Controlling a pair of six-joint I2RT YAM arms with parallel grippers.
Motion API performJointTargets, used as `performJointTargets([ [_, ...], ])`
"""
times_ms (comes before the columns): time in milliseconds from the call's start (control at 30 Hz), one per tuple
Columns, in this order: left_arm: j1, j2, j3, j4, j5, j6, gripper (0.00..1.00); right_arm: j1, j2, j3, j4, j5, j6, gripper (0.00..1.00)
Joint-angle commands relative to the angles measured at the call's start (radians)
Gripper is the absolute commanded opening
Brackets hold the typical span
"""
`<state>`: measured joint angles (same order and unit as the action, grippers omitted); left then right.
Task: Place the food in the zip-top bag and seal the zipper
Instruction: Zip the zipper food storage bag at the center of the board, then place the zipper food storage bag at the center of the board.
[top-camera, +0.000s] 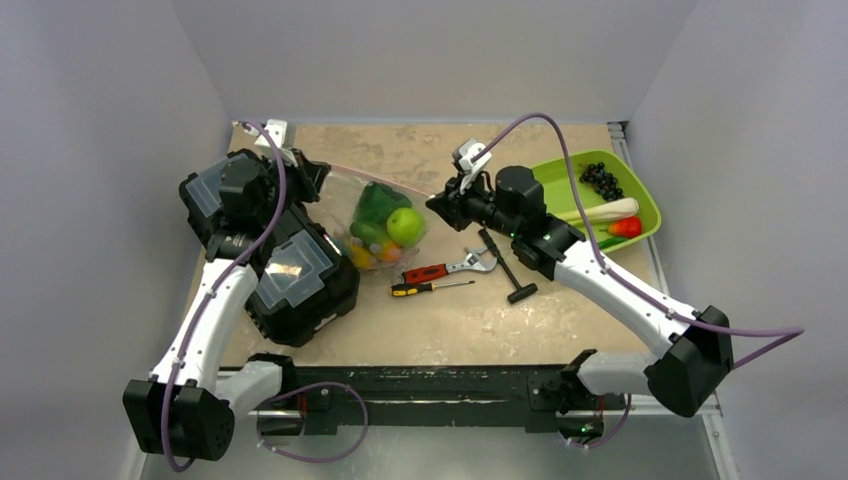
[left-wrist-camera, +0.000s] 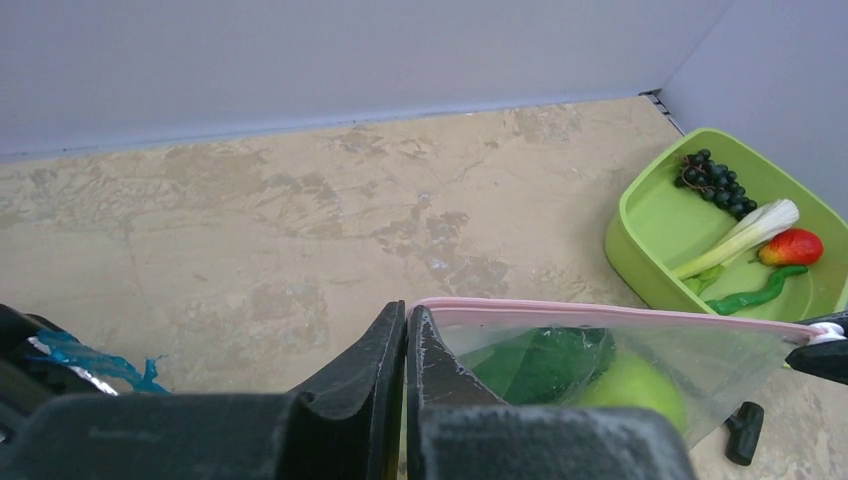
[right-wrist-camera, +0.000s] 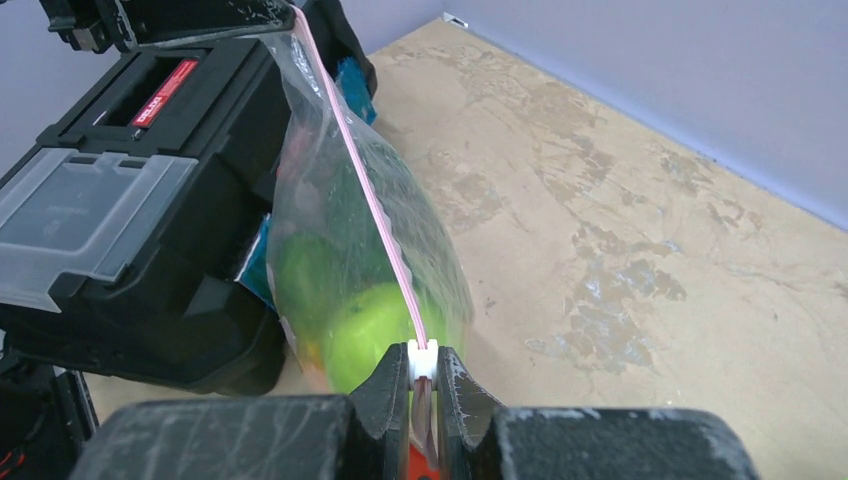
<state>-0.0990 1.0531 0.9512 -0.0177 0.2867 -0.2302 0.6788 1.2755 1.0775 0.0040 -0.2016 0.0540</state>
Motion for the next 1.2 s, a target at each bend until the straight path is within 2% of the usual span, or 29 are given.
performJointTargets([
  [0, 0.085, -0.013, 0.004, 0.066, -0.215, 0.016, 0.00, -0.031, -0.069, -0.033, -0.086, 0.105, 0.002, 0.00],
  [233, 0.087, -0.013, 0.008, 0.074, -0.128, 0.018, 0.00, -0.030, -0.067, -0.048, -0.071, 0.085, 0.016, 0.01],
  [433, 0.087, 0.000, 0.000, 0.128, 0.051, 0.027, 0.00, -0.032, 0.017, 0.044, -0.060, 0.030, 0.029, 0.53],
  [500, 0.087, 0.001, 0.001, 0.134, 0.080, 0.028, 0.00, -0.031, 0.055, 0.086, -0.054, 0.031, 0.032, 0.64],
  [667, 0.087, 0.013, 0.001, 0.141, 0.113, 0.026, 0.00, -0.031, 0.117, 0.193, -0.023, 0.096, 0.061, 0.78],
  [767, 0.087, 0.014, 0.003, 0.139, 0.126, 0.022, 0.00, -0.031, 0.164, 0.258, -0.010, 0.161, 0.185, 0.82],
  [867, 0.087, 0.030, 0.012, 0.140, 0.143, 0.004, 0.00, -0.031, 0.232, 0.325, -0.024, 0.152, 0.376, 0.83],
  [933, 0.086, 0.044, 0.020, 0.139, 0.168, -0.015, 0.00, -0.031, 0.291, 0.359, -0.034, 0.089, 0.484, 0.82],
  [1033, 0.080, 0.066, 0.029, 0.139, 0.192, -0.048, 0.00, -0.032, 0.363, 0.387, -0.066, 0.048, 0.547, 0.81],
  [1167, 0.029, 0.112, 0.054, 0.115, 0.206, -0.078, 0.00, -0.046, 0.338, 0.298, -0.026, 0.087, 0.584, 0.82],
])
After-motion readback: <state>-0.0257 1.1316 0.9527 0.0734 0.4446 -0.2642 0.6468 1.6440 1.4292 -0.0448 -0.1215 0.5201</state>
